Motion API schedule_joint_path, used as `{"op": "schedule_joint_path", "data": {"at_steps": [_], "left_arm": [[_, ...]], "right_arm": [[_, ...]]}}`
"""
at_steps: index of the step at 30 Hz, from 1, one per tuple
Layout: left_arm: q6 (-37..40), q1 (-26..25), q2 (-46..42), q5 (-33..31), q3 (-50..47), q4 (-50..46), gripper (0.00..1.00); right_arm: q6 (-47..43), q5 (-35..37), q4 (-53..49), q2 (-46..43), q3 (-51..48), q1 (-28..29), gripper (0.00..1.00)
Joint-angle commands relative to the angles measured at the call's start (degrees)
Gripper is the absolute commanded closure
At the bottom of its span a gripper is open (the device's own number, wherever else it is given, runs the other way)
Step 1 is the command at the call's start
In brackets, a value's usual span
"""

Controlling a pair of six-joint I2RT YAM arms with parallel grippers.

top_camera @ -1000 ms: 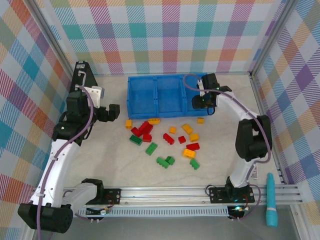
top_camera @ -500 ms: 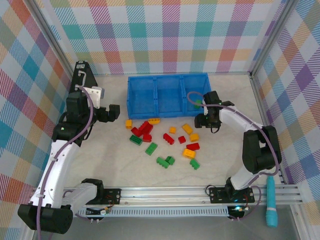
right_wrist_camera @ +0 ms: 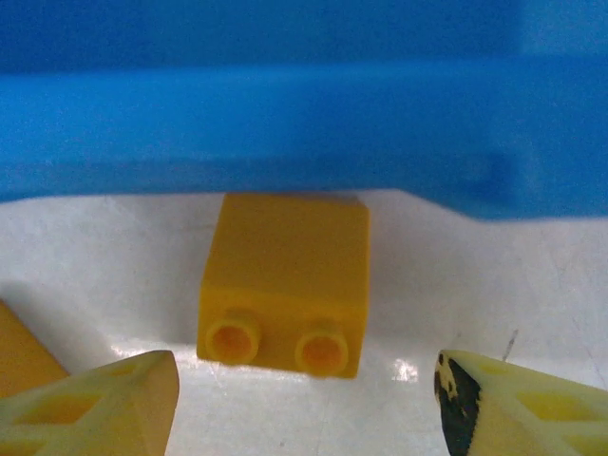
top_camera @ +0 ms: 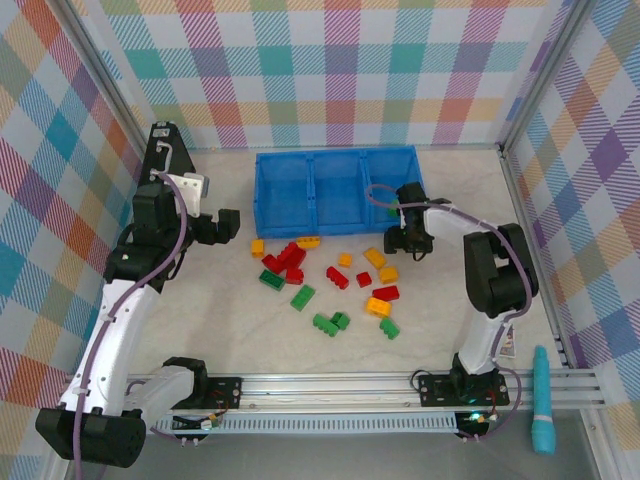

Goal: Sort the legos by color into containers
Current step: Pick up the lego from the middle-right of the table.

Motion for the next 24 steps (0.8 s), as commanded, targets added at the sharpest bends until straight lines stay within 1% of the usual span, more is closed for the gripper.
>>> {"op": "schedule_joint_path", "data": {"at_steps": [1,7,11,19,24], "left_arm": [[1.07,-0.55,0.46,0.12,0.32,-0.51,0.00],[1.24,-0.56,1.23,0.06,0.50,-0.47,0.00],[1.41,-0.60,1.32,-0.12,0.59,-0.56,0.00],[1.68,-0.58,0.95,-0.22,0.41,-0.44,0.00],[1.74,-0.62,0.08,-0.50,0.16,-0.38,0.00]], "right_arm": [[-0.79,1.03,0.68,1.33,2.93,0.35,0.31],[-1.46,1.04,0.19,3.11,5.58,0.38,0.41],[-1.97,-0.03,-1.17,4.73,7.14,0.38,0.52],[-1.93,-0.76,-4.39,6.55,7.70,0.56,0.60],[-1.46,0.24,-5.46,4.15,6.35,0.78,0.73]]}}
